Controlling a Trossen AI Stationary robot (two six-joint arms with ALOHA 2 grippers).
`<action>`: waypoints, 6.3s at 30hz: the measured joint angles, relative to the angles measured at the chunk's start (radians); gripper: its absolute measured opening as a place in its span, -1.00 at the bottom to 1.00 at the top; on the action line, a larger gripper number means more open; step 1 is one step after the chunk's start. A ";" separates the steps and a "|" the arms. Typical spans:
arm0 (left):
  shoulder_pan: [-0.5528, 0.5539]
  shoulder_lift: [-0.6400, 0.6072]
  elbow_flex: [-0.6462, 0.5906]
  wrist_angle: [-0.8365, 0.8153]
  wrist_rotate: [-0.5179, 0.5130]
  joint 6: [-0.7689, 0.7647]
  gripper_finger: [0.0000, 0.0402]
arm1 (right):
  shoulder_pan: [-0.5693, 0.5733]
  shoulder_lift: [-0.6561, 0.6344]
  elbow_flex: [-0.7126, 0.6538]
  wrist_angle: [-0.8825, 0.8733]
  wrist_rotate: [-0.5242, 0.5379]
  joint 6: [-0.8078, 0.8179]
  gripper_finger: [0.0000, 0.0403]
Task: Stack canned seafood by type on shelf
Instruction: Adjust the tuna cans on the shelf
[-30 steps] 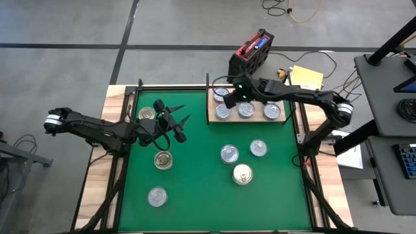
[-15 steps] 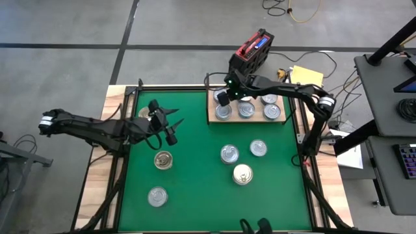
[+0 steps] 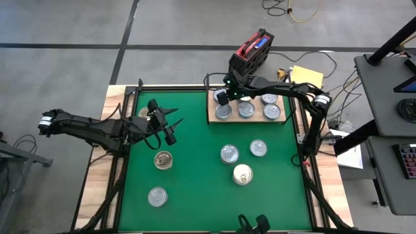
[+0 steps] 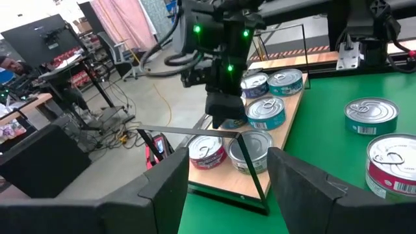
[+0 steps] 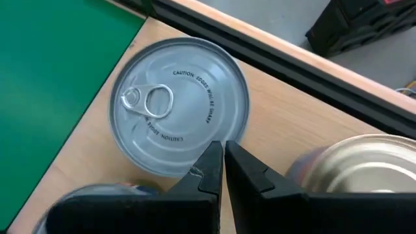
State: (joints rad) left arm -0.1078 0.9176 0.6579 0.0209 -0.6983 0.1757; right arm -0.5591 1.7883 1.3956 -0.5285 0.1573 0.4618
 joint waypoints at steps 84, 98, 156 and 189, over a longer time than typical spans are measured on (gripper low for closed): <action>0.000 0.001 0.000 -0.013 0.001 -0.009 -0.04 | 0.258 -0.112 -0.189 0.107 0.112 0.121 -0.95; 0.000 0.001 0.000 -0.014 0.002 -0.009 -0.04 | 0.281 -0.072 -0.190 0.170 0.106 0.143 -0.95; 0.000 0.001 0.000 -0.015 0.002 -0.005 -0.04 | 0.286 -0.170 -0.333 0.177 0.238 0.235 -0.95; 0.000 0.001 0.000 -0.016 0.002 -0.005 -0.04 | 0.269 -0.363 -0.343 -0.215 0.376 0.333 -0.95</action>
State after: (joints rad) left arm -0.1075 0.9188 0.6575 0.0051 -0.6963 0.1703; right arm -0.2903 1.4254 1.0526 -0.7433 0.5331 0.7950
